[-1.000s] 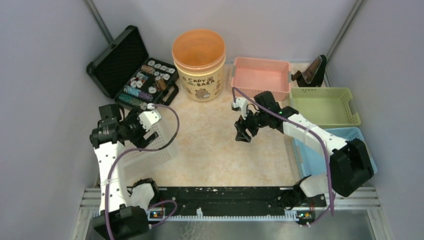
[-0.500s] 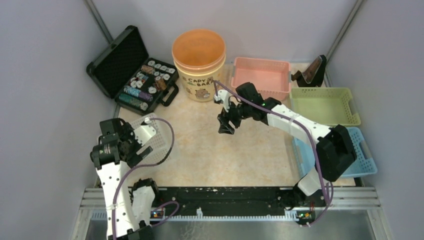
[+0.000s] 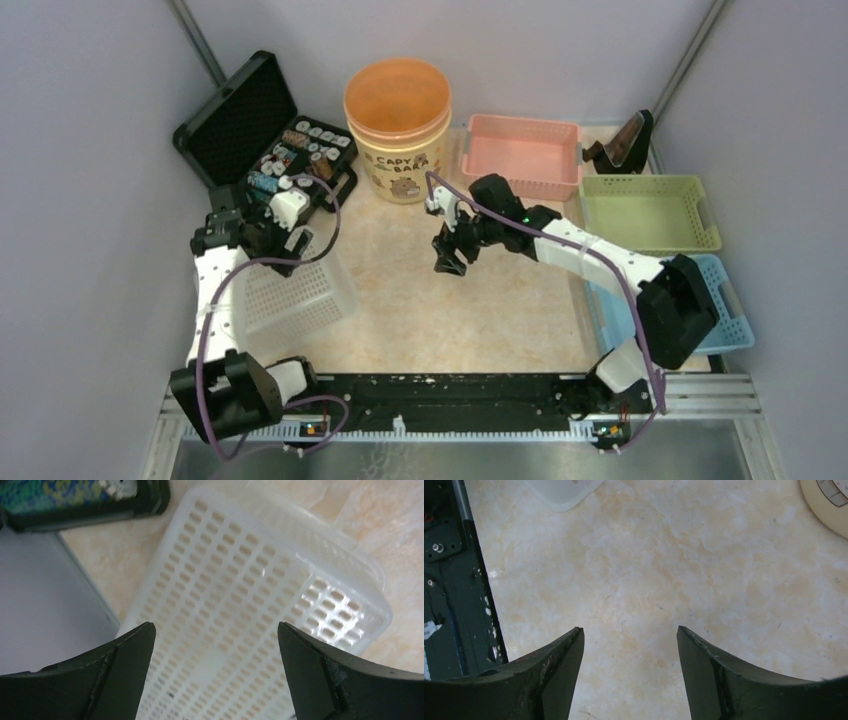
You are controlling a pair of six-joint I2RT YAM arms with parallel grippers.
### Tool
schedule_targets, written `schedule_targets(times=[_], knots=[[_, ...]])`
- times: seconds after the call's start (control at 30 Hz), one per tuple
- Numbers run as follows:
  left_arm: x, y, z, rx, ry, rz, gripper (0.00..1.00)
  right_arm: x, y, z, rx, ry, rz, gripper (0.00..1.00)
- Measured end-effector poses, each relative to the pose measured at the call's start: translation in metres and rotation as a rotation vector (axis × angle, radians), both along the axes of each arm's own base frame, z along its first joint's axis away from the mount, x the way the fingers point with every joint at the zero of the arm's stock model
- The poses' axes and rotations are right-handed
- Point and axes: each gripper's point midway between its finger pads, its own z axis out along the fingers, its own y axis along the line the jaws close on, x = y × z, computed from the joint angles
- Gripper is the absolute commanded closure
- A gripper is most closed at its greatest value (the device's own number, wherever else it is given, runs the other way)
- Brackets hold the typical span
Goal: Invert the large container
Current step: Move the container to the corner of the board.
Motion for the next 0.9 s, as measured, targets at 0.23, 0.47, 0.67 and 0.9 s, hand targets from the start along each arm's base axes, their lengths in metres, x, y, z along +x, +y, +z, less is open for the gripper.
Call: schedule_targets(times=[0.23, 0.47, 0.67, 0.9], knots=[[0.035, -0.04, -0.029, -0.081, 0.03, -0.112, 0.01, -0.016, -0.03, 0.027, 0.009, -0.101, -0.036, 0.28], [0.023, -0.1, -0.049, -0.084, 0.069, -0.318, 0.04, -0.016, -0.036, 0.044, 0.033, -0.162, -0.052, 0.28], [0.011, -0.118, -0.049, -0.107, 0.076, -0.4, 0.05, -0.015, -0.036, 0.034, 0.014, -0.142, -0.053, 0.28], [-0.022, -0.14, -0.046, -0.199, 0.131, -0.534, 0.09, -0.014, -0.036, 0.03, 0.005, -0.133, -0.052, 0.28]])
